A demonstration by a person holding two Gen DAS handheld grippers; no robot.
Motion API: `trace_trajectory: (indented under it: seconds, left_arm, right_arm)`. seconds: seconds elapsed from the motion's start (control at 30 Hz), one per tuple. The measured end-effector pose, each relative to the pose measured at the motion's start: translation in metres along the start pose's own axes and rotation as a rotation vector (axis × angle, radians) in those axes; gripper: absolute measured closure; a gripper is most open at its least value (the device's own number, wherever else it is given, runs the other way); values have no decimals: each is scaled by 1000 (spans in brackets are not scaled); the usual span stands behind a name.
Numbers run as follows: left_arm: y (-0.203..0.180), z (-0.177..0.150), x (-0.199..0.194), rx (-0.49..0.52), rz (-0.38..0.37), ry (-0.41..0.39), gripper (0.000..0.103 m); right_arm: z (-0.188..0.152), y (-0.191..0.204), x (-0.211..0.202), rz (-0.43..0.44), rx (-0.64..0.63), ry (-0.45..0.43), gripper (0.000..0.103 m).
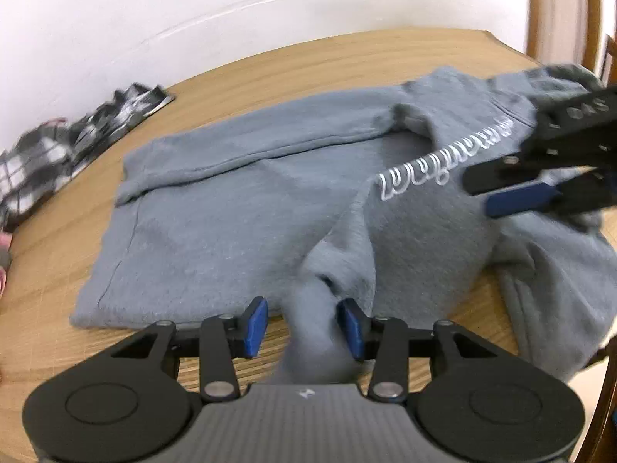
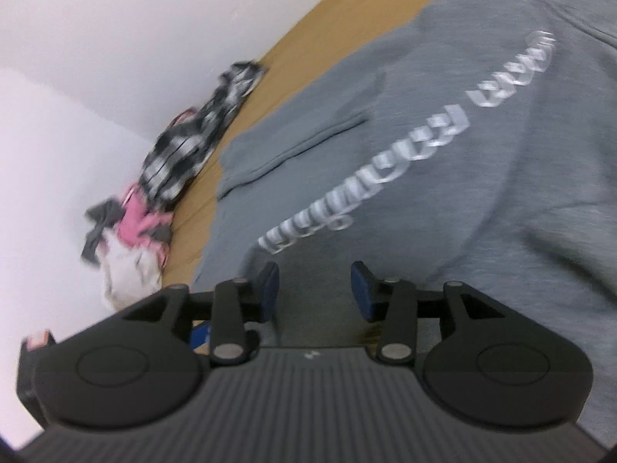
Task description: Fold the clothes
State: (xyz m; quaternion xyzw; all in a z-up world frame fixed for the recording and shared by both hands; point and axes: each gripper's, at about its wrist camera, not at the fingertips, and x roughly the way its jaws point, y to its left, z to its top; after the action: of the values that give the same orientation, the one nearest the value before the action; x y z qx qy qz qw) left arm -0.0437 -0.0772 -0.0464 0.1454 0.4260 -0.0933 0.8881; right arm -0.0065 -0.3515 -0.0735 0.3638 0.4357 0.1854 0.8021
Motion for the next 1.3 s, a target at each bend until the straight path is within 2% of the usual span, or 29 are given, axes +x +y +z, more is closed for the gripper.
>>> trace_trajectory:
  seconds: [0.17,0.37,0.4,0.43,0.47,0.5,0.6,0.73,0.87,1.0,1.13,1.2,1.3]
  left_arm:
    - [11,-2,16,-7,-66,43,47]
    - [20,-5,15,-58,-72,23,40]
    - [23,-5,15,-58,-70,17,46]
    - [26,-6,16,-68,-77,20,58]
    - [29,-6,18,-77,-85,22,85]
    - [33,-5,18,-101,-125,27,90]
    - [34,2,-1,-109,-169,-20,92]
    - [31,24,-47,-70,-214,-100,92]
    - [39,69,-103,-32,-240,-230,92]
    - [75,124,-126,-58,-208,-345,92]
    - [121,162,-92,-75,-111,-355,92]
    - [150,172,-50,-123,-84,-291,92]
    - [189,168,26,-180,-41,-180,92]
  right_arm:
    - [1,-15,-6,-6,54,-20,58]
    - [-6,-14,-2,-26,0,7,58]
    - [-8,-14,0,-27,-14,14,58]
    - [-9,-13,2,-33,-27,20,58]
    - [-10,-12,5,-42,-40,26,58]
    - [-10,-13,8,-52,-48,31,58]
    - [-12,-16,12,-71,-57,35,58]
    - [-10,-16,8,-75,-74,0,58]
    - [-4,-29,-13,-62,-41,-106,58]
    - [6,-55,-29,-61,78,-224,58]
    - [18,-63,-26,-99,154,-282,58]
    - [25,-59,-19,-125,143,-295,58]
    - [34,-52,-3,-172,142,-299,58]
